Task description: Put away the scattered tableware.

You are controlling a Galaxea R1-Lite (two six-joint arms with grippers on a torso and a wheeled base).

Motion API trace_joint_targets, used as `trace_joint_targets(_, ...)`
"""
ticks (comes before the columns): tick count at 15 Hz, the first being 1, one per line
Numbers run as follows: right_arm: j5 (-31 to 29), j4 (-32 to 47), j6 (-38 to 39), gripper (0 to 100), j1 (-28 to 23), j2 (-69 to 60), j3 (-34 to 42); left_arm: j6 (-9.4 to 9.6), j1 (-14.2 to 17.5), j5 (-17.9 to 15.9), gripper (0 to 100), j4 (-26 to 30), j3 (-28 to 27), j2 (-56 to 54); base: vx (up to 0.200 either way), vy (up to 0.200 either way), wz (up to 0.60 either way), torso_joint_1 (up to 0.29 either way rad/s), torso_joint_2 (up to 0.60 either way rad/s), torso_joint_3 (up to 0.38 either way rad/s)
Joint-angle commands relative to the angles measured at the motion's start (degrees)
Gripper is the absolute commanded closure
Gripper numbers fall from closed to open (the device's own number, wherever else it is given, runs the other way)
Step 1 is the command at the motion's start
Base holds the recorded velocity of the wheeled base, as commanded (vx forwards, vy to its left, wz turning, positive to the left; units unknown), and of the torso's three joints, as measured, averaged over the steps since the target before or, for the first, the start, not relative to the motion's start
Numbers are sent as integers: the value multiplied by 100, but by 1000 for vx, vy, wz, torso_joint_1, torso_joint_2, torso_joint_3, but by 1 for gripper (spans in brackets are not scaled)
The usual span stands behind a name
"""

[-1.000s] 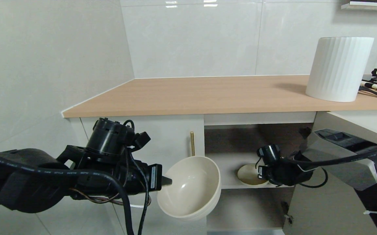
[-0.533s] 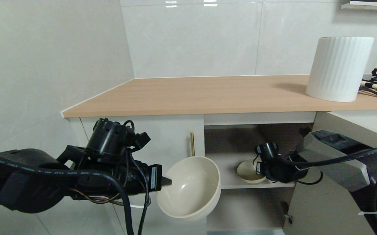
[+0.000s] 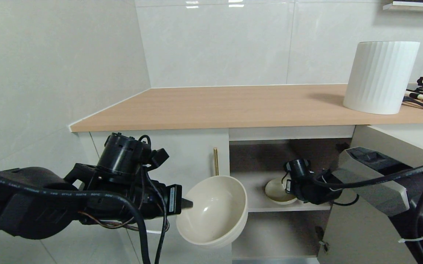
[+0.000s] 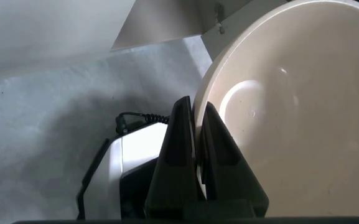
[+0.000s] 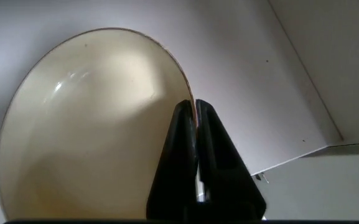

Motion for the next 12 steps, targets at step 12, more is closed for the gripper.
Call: trace_joint_targets(12, 461, 72, 439, 0, 44, -1423, 1287, 17, -147, 441, 100, -8, -453, 302, 0, 0, 0, 0, 0, 0)
